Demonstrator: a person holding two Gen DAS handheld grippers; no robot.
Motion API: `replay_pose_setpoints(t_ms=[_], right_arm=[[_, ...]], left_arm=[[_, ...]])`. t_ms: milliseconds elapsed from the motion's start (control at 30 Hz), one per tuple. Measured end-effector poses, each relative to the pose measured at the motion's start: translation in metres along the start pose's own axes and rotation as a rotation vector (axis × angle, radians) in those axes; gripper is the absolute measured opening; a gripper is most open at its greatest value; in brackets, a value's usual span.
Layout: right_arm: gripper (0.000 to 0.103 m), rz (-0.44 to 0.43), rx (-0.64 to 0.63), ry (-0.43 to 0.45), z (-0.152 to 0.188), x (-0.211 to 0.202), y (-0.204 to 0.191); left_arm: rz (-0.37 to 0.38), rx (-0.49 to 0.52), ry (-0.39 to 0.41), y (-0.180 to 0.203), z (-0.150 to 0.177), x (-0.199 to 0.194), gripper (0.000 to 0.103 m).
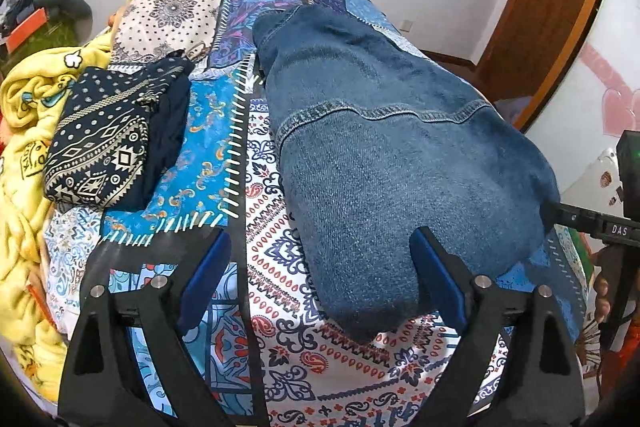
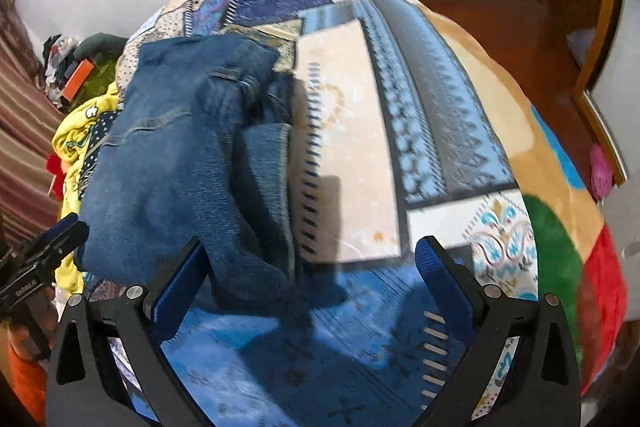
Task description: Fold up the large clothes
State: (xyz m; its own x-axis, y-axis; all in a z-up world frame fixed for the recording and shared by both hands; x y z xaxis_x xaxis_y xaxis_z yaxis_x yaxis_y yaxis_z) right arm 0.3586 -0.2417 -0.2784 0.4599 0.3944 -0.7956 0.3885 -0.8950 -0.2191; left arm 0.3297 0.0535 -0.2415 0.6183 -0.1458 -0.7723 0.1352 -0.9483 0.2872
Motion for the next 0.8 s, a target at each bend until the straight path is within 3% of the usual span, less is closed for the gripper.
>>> replay_pose_setpoints(t_ms=[200,300,467,600,733,800], right_arm=[[0.101,0.018,-0.005,0.006,-0.005,-0.017,-0.002],[0.102,0.054,-0.043,0.055,-0.021,-0.029,-0.008],[0.102,0.0,-0.057,0.099,-0.051,-0.032,-0.016],[0.102,-0.011,-0.102,0.073,-0.067,-0.014,-0.026],[0.102,0.03,-0.174,0.01,-0.073,0.017,-0.029],[0.102,0.055,-0.182,-0.013,-0.075,0.026,-0.022]], left_arm=[[-0.011,0.062,-0.015,0.007,-0.011,-0.005,0.091],[-0.056,0.11,0.034,0.009,-0.024,-0.014,0.091],[-0.091,0.12,0.08,0.006,-0.053,-0.016,0.091],[-0.079,0.098,0.066,0.004,-0.061,-0.006,0.091],[-0.1,0.1,0.028,0.001,-0.053,0.015,0.091],[-0.096,0.083,0.05,-0.003,-0.049,0.016,0.094]])
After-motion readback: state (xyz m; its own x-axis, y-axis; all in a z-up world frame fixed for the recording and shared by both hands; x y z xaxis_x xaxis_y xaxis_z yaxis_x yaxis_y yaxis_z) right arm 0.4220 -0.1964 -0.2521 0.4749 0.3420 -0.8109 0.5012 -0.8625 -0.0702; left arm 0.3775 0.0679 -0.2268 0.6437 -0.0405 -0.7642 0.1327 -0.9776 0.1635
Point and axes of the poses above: each gripper's, at about its wrist camera, not at the fingertips, and x roughly the way its jaws point, y to its right, z to its underside, the point moved 3 cm from there along x, roughly the way its jaws point, and after that the axes turned 13 degrees about -x, right-handed, at the moved point
